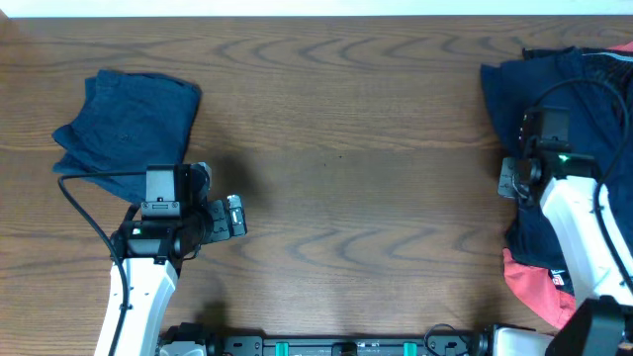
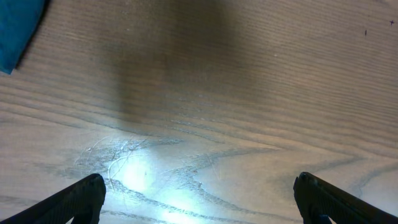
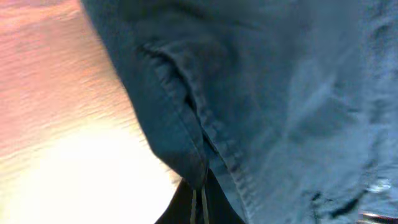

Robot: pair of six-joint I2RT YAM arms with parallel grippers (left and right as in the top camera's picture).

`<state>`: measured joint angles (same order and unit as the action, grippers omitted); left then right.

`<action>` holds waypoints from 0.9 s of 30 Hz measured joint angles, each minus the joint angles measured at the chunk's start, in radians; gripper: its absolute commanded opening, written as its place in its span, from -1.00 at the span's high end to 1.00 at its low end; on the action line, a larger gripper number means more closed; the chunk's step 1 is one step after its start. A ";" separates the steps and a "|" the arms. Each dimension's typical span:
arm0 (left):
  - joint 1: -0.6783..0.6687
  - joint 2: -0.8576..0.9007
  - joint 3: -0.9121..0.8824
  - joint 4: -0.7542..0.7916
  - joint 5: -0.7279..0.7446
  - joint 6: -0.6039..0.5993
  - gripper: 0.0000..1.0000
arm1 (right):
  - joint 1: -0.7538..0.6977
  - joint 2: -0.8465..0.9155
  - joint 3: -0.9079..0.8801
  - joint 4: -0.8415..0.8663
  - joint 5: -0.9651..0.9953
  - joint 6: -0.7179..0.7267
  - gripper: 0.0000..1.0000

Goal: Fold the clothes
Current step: 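Reach the right gripper to the navy shorts on the right pile and grasp, then drag the navy shorts leftward with the right gripper onto the table center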

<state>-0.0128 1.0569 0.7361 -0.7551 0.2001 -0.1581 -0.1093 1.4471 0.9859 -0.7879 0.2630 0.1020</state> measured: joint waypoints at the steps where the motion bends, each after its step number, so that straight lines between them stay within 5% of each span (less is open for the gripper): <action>1: 0.000 0.000 0.000 0.000 0.000 -0.002 -0.96 | 0.002 0.000 0.000 -0.014 -0.028 0.000 0.98; 10: 0.000 0.000 0.000 0.003 0.000 -0.002 -0.96 | 0.193 0.005 -0.002 -0.078 -0.332 -0.010 0.97; 17: 0.000 0.000 0.000 0.023 0.000 -0.002 -0.96 | 0.503 0.013 -0.009 0.265 -0.508 0.027 0.97; 22: 0.000 0.000 0.000 0.032 0.002 -0.002 -0.96 | 0.674 0.039 -0.008 0.635 -0.505 0.124 0.46; 24: 0.000 0.000 0.000 0.041 0.003 -0.003 -0.96 | 0.718 0.051 -0.008 0.741 -0.502 0.151 -0.03; 27: 0.000 0.000 0.000 0.046 0.003 -0.003 -0.96 | 0.748 0.059 -0.007 0.766 -0.481 0.175 -0.44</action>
<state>-0.0128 1.0573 0.7364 -0.7090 0.2035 -0.1608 0.6392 1.5059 0.9791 -0.0216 -0.2184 0.2768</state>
